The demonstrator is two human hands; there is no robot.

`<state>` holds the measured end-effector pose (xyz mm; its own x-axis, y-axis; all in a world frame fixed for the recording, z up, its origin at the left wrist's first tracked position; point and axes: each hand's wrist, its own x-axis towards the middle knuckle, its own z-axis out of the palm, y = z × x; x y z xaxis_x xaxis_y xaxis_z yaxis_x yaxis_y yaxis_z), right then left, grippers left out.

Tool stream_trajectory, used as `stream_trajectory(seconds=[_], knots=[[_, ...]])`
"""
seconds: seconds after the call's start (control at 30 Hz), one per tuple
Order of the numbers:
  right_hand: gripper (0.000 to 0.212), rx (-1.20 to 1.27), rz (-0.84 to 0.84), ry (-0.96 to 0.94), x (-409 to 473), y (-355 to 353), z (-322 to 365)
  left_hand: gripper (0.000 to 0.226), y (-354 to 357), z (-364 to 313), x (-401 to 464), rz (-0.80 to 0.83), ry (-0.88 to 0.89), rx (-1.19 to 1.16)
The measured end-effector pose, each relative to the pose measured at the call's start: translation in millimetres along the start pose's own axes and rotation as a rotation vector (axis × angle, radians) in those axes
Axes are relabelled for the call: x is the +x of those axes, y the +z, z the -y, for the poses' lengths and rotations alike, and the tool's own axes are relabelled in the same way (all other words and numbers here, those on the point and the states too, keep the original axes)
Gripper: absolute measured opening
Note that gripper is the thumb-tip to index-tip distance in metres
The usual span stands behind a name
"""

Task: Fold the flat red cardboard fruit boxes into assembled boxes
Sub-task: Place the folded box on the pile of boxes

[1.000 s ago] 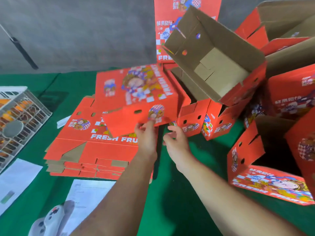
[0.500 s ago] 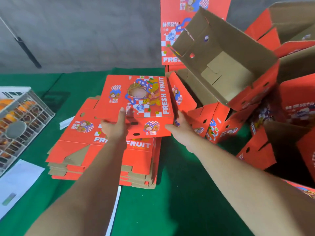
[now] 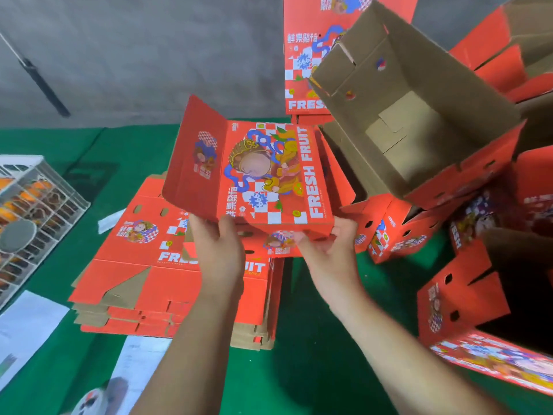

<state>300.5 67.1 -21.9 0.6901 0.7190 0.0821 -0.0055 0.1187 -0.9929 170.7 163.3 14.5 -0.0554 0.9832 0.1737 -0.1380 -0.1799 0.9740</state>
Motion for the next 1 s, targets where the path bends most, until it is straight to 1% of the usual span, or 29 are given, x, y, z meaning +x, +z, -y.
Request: stream_trajectory(seconds=[0.07,0.17,0.27,0.37,0.43,0.5,0.6,0.7,0.8,0.87,0.93,1.0], knots=[[0.054,0.062,-0.033,-0.017,-22,-3,-1,0.043,-7,-3,-21,-0.001,0.104,0.048],[0.052,0.055,-0.025,-0.007,-32,-16,-1,0.042,-11,1,-46,0.049,0.134,0.064],[0.047,0.012,-0.007,-0.054,-27,-25,3,0.038,-12,0,-51,-0.018,0.092,-0.002],[0.048,-0.012,0.022,-0.156,-25,-23,15,0.037,-12,-14,-51,-0.102,0.137,-0.076],[0.049,-0.013,0.049,-0.204,-20,-20,24,0.037,-9,-29,-51,-0.107,0.199,-0.116],[0.05,-0.004,0.05,-0.243,-11,-21,38,0.037,-2,-38,-48,-0.086,0.217,-0.159],[0.052,0.011,0.015,-0.311,11,-31,62,0.038,19,-48,-41,0.012,0.209,-0.161],[0.053,-0.003,-0.054,-0.361,36,-47,89,0.041,48,-57,-36,0.123,0.159,-0.174],[0.052,-0.032,-0.147,-0.402,57,-65,112,0.048,81,-67,-26,0.225,0.095,-0.24],[0.054,-0.011,-0.213,-0.43,72,-75,120,0.051,100,-71,-16,0.308,0.077,-0.244],[0.068,-0.02,-0.26,-0.445,85,-81,120,0.047,115,-74,-6,0.391,0.128,-0.209],[0.089,-0.126,-0.272,-0.473,96,-80,114,0.04,133,-79,7,0.427,0.17,-0.121]])
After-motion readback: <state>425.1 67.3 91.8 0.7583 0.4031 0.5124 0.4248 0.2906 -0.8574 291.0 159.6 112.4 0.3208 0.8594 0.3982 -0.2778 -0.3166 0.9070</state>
